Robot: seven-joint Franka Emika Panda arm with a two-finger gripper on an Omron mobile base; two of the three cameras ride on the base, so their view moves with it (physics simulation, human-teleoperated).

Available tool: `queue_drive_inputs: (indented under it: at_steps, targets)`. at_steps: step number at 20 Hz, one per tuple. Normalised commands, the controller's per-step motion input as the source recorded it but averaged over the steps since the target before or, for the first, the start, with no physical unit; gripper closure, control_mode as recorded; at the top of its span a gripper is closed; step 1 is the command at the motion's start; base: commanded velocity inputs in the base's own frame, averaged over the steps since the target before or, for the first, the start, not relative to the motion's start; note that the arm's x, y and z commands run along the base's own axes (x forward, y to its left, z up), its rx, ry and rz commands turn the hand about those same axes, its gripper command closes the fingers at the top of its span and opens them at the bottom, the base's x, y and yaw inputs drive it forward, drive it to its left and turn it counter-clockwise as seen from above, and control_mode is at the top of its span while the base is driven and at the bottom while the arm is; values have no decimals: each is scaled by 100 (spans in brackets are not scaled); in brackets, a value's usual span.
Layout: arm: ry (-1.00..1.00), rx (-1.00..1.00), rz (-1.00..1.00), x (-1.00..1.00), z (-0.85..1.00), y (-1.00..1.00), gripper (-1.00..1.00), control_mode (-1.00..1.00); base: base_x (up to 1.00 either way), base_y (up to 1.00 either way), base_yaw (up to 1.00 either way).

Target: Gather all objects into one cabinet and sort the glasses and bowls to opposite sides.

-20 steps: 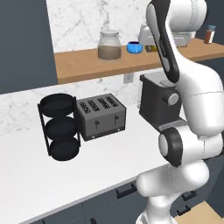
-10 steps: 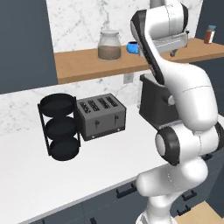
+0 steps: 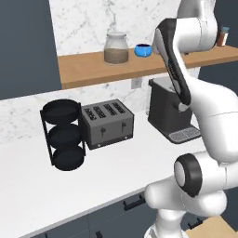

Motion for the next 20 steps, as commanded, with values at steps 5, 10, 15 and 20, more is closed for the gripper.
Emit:
queue_drive_inputs:
  at_steps: [5, 10, 15, 20]
  targets:
    - [0, 0, 0, 9, -9, 0, -100, -100, 0, 0, 0]
    - [-8, 2, 10, 49, -31, 0, -100, -100, 0, 0, 0]
    - [6, 4, 4, 48, 18, 0, -100, -100, 0, 0, 0]
    - [11, 1, 0, 54, 48, 0, -100, -100, 0, 0, 0]
